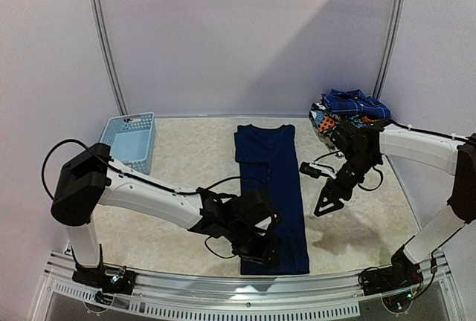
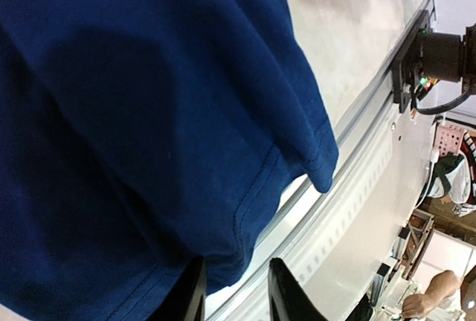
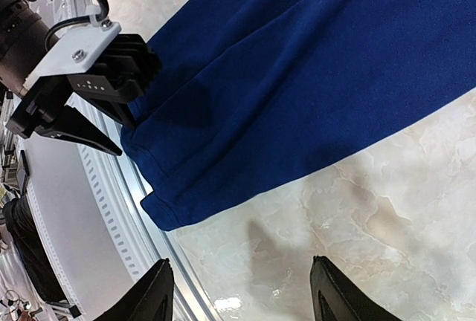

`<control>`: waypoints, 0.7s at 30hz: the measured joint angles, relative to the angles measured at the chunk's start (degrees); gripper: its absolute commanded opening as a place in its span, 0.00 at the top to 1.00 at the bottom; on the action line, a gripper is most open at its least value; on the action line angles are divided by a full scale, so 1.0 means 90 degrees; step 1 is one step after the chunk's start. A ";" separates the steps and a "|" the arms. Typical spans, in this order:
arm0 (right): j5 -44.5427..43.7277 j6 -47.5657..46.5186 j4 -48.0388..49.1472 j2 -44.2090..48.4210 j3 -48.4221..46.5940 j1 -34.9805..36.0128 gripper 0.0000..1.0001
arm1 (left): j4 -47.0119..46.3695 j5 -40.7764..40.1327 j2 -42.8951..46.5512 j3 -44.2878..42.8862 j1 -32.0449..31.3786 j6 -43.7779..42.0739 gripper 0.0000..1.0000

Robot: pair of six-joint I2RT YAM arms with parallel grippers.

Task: Fold and stack the mixed laundry pile
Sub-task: Pick up the rectangle-folded T-shirt from the center of the board.

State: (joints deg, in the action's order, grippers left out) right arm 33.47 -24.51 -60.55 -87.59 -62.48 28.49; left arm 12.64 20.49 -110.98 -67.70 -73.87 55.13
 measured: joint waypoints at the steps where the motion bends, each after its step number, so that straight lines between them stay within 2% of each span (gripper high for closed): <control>1: -0.0002 0.0000 0.0002 0.0000 0.0000 0.0000 0.37 | 0.0002 0.0015 -0.0034 -0.0036 0.0000 -0.0007 0.73; 7: -0.0022 0.0000 0.0015 0.0000 0.0000 0.0000 0.37 | 0.0051 0.0095 -0.0291 -0.0233 0.0000 -0.0053 0.75; 14: -0.0024 0.0002 0.0015 0.0007 0.0000 0.0000 0.36 | 0.0333 0.0051 -0.0340 -0.0321 0.0000 -0.0078 0.86; 19: -0.0029 0.0000 0.0015 0.0015 0.0000 0.0000 0.36 | 0.0369 0.0049 -0.0340 -0.0325 0.0000 -0.0080 1.00; 21: -0.0029 0.0000 0.0015 0.0015 0.0000 0.0000 0.36 | 0.0379 0.0044 -0.0340 -0.0328 0.0000 -0.0126 1.00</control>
State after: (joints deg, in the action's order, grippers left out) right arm 33.21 -24.51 -60.42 -87.46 -62.48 28.49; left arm 16.05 20.88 -114.04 -70.65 -73.87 54.00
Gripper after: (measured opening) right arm 0.636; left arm 0.020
